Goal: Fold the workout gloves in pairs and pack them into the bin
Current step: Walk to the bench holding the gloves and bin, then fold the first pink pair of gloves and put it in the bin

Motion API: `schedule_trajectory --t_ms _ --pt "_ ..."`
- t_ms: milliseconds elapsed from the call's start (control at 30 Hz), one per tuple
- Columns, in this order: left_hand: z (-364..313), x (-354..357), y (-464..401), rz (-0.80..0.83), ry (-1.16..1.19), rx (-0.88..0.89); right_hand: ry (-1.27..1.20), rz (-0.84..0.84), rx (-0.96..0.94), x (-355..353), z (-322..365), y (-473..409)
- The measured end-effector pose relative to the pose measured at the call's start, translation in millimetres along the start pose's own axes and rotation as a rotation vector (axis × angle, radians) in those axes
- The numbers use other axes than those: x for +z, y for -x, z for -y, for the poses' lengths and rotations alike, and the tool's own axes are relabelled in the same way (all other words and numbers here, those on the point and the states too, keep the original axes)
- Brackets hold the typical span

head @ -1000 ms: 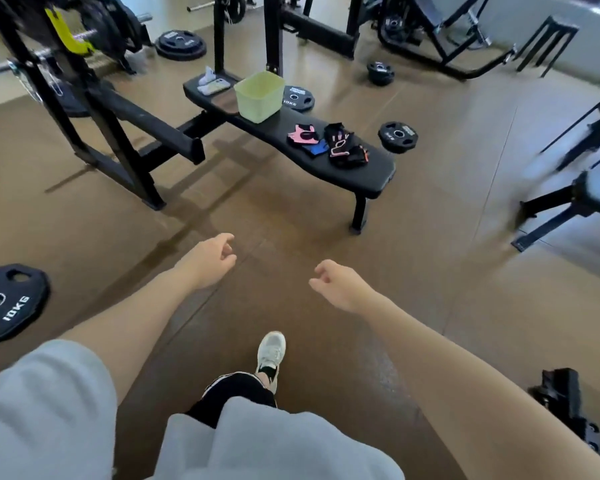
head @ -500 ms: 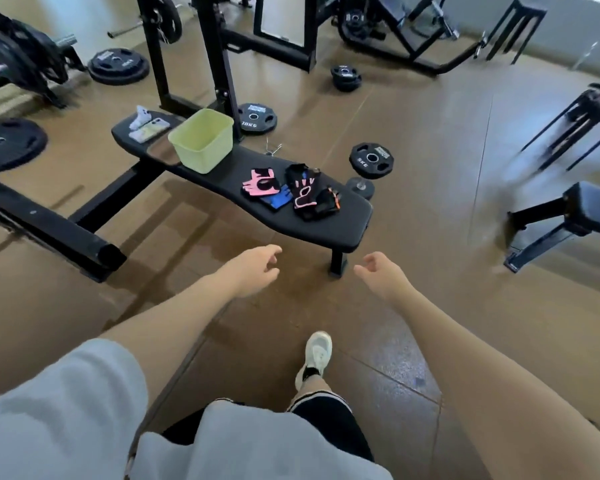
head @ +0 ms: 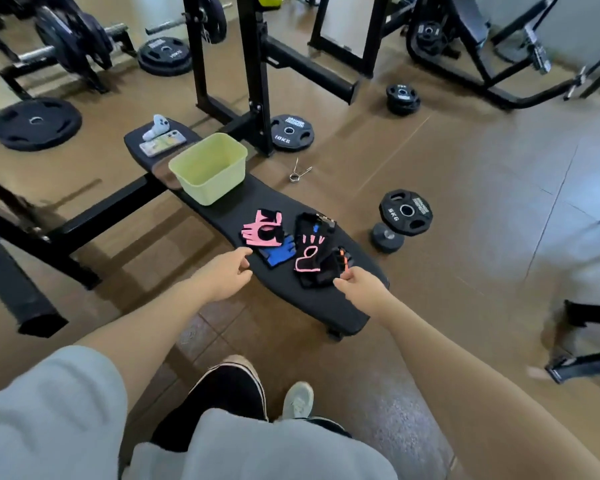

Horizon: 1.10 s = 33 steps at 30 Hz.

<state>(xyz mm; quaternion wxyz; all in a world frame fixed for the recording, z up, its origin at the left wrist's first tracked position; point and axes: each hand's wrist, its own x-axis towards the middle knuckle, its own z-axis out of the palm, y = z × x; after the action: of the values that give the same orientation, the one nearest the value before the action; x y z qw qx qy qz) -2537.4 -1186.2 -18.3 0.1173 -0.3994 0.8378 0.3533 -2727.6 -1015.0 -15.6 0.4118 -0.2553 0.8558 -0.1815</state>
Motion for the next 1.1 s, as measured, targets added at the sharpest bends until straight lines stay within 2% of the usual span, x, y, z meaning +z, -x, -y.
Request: schedule_trajectory --t_ms 167,300,533,800,933,1100 --pt "9 -26 -64 -0.005 0.022 -0.061 0.012 0.105 -0.017 -2 35 -62" --pt "10 -46 -132 0.065 0.022 -0.049 -0.006 0.155 -0.007 -3 62 -115" --pt "23 -66 -265 0.273 0.026 -0.053 -0.175 0.117 0.219 1 96 -209" --pt "48 -35 -376 0.427 0.056 -0.075 -0.202 0.155 0.379 36 102 -302" --pt "77 -7 -414 0.428 0.114 -0.171 -0.209 0.193 0.403 68 91 -353" --pt "112 22 -448 0.380 0.226 -0.279 -0.190 0.132 0.410 110 81 -413"
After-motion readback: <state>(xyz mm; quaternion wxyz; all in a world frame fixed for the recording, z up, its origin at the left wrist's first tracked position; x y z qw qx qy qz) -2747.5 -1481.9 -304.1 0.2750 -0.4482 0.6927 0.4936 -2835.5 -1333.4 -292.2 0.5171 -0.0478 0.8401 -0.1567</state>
